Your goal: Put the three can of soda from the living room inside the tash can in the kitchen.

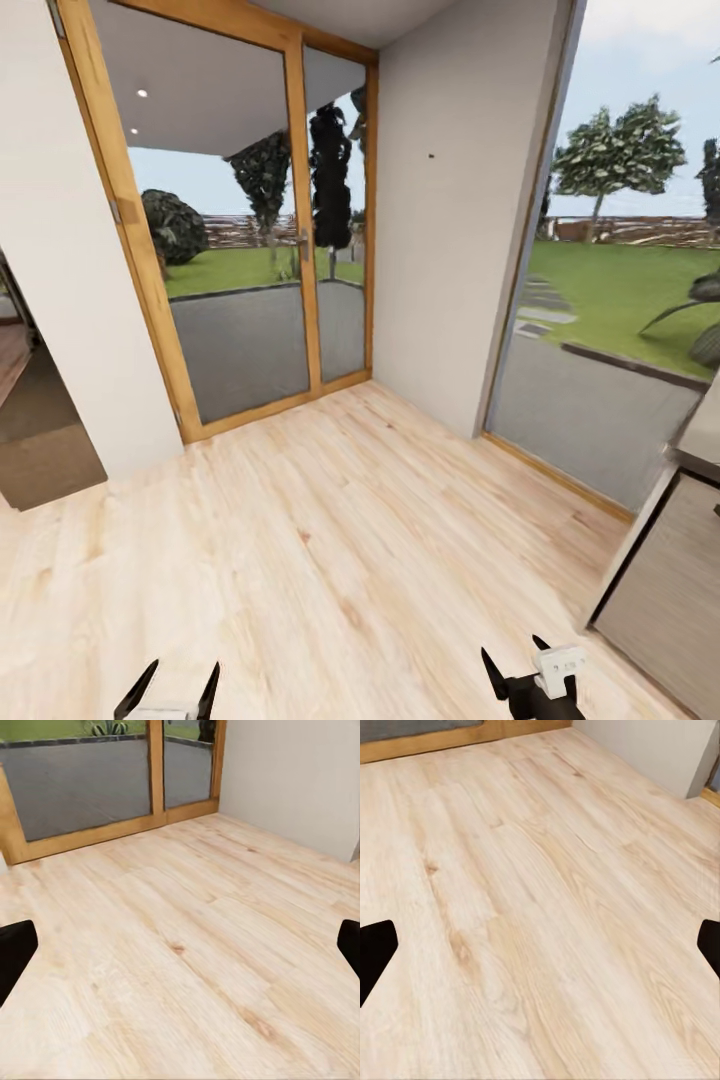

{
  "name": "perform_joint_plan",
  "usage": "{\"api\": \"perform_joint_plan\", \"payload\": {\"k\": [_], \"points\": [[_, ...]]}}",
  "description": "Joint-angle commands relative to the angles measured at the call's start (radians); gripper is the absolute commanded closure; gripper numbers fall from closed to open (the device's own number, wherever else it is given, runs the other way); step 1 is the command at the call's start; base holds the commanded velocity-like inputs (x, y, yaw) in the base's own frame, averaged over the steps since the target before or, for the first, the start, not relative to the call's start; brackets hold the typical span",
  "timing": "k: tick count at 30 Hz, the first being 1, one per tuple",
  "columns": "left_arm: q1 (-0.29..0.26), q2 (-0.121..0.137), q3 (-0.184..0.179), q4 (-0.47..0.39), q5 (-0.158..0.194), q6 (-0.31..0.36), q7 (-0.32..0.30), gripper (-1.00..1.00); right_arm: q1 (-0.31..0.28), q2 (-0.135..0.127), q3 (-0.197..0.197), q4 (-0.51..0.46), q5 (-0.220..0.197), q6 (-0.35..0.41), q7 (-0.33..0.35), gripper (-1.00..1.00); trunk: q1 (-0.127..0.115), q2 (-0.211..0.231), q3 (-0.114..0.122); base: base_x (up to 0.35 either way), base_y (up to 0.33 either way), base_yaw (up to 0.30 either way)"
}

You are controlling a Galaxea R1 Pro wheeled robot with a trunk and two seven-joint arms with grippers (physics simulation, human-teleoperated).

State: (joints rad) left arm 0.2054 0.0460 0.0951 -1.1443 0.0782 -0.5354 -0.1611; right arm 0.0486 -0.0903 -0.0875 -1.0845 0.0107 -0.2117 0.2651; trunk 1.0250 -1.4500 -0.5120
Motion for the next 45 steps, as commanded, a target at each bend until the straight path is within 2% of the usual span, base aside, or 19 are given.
{"api": "perform_joint_plan", "payload": {"k": [1, 11, 27, 45], "points": [[0.000, 0.000, 0.000, 0.000, 0.000, 0.000, 0.000, -1.00, 0.000, 0.000, 0.000, 0.000, 0.000, 0.000, 0.000, -1.00, 0.000, 0.000, 0.000, 0.252, 0.198, 0.254], [0.000, 0.000, 0.000, 0.000, 0.000, 0.000, 0.000, -1.00, 0.000, 0.000, 0.000, 0.000, 0.000, 0.000, -0.001, -1.00, 0.000, 0.000, 0.000, 0.234, 0.213, 0.212], [0.000, 0.000, 0.000, 0.000, 0.000, 0.000, 0.000, -1.00, 0.000, 0.001, 0.003, 0.014, 0.003, 0.000, -0.001, -1.00, 0.000, 0.000, 0.000, 0.218, 0.225, 0.038], [0.000, 0.000, 0.000, 0.000, 0.000, -0.002, 0.000, -1.00, 0.000, 0.003, 0.003, 0.014, 0.003, 0.000, -0.001, -1.00, 0.000, 0.000, 0.000, 0.184, 0.198, 0.233]]}}
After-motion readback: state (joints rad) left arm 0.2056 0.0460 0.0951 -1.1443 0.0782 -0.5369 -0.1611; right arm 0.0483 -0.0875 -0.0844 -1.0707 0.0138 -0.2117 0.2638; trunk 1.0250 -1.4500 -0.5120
